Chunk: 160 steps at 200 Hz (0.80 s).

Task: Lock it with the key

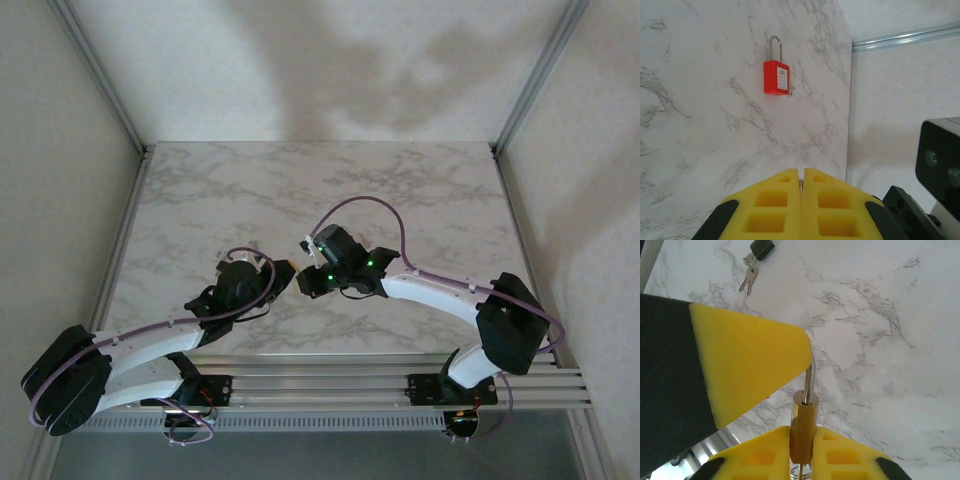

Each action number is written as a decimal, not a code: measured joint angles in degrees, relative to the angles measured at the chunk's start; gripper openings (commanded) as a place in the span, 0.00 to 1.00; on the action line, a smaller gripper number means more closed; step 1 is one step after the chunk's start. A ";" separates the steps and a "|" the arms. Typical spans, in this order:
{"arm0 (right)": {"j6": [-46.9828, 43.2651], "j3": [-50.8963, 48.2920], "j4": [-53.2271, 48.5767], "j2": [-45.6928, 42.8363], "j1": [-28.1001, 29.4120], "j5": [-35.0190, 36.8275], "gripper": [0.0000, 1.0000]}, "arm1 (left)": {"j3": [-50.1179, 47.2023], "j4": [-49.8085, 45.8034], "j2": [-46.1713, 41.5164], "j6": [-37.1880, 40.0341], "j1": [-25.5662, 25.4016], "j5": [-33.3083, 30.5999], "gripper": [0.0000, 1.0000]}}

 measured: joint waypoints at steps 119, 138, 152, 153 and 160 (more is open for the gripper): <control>-1.55 -1.07 1.92 -4.50 0.35 -1.70 0.00 | -1.40 -3.50 -10.03 2.97 -0.13 -2.21 0.39; -2.01 -1.09 1.92 -4.74 0.33 -2.32 0.00 | -1.40 -6.38 -12.09 3.87 0.48 -2.67 0.44; -2.27 -1.29 1.95 -5.05 0.35 -3.17 0.00 | -1.40 -8.33 -13.70 4.50 1.14 -2.82 0.49; -2.34 -1.31 1.95 -5.09 0.35 -3.23 0.00 | -1.40 -8.59 -13.90 4.68 1.22 -2.82 0.49; -2.51 -1.53 1.95 -5.35 0.35 -3.72 0.00 | -1.40 -9.49 -14.69 4.96 1.57 -2.82 0.54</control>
